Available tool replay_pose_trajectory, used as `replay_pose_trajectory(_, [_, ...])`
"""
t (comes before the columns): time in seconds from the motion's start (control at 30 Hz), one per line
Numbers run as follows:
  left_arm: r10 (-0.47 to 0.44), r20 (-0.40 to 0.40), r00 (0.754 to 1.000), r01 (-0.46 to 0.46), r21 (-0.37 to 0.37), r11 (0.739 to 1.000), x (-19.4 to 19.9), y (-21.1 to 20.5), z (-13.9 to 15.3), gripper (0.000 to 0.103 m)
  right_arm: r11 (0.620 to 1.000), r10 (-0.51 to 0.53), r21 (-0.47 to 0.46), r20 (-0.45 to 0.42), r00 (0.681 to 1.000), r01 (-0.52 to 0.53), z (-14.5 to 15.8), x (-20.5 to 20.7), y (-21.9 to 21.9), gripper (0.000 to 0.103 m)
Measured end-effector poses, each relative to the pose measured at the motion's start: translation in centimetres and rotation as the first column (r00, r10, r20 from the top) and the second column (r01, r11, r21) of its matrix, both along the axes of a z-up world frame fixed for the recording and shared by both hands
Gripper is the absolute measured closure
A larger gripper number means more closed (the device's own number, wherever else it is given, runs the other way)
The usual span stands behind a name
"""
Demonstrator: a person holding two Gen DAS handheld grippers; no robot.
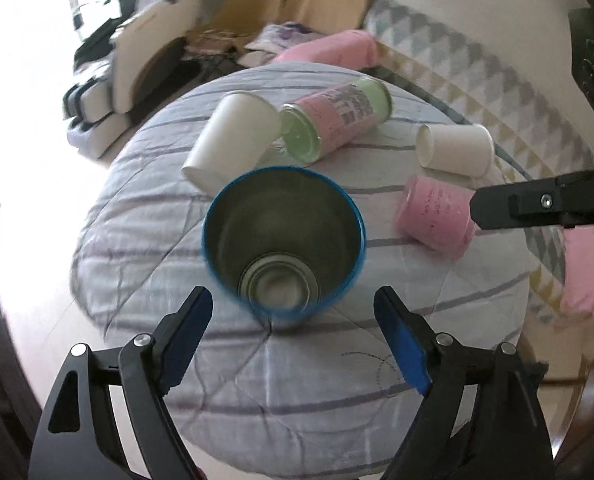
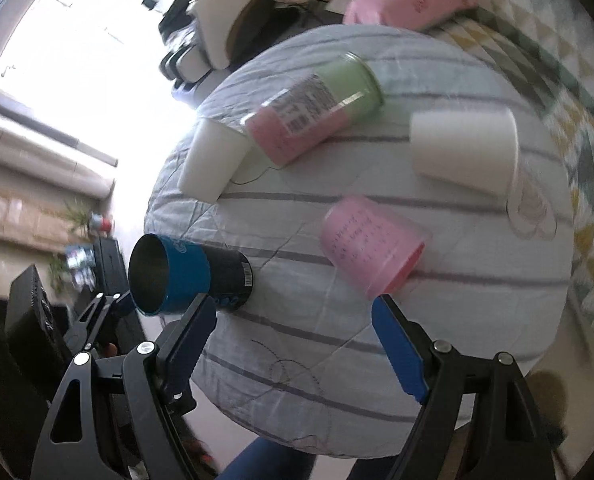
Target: Flip cup upright
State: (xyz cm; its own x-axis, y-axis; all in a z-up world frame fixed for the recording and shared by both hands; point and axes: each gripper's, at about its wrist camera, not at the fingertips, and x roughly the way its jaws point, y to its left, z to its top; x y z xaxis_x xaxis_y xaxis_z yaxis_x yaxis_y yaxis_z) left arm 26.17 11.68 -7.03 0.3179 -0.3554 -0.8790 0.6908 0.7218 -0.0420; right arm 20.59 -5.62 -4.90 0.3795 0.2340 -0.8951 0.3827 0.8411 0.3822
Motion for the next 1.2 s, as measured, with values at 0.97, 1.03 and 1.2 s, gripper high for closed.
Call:
replay_pose_trajectory(0.97, [0.583,0.451,0.675,-0.552,-0.214,0.806,-19.5,-1.6,1.3,0.003,0.843,0.501,-0.444,0.443,0.744,-0.303,1.4,-13.4,-2.1,0.021])
replay_pose_trajectory(1.03, [0.579,0.472,0.665,-0.544,-0.225,0.808,-21.1,-2.1,2.0,0.003,0.852,0.487,-0.437,0.46,0.743,-0.288,1.6,-15.2,-3.1,0.021])
replay_pose_trajectory(1.2, [0.584,0.505,0.636,-0.523,-0.275,0.807,-24.4,-3.2,4.2,0.003,0.868,0.465,-0.425,0.51,0.724,-0.258,2.7,-18.2,-4.6,0.021])
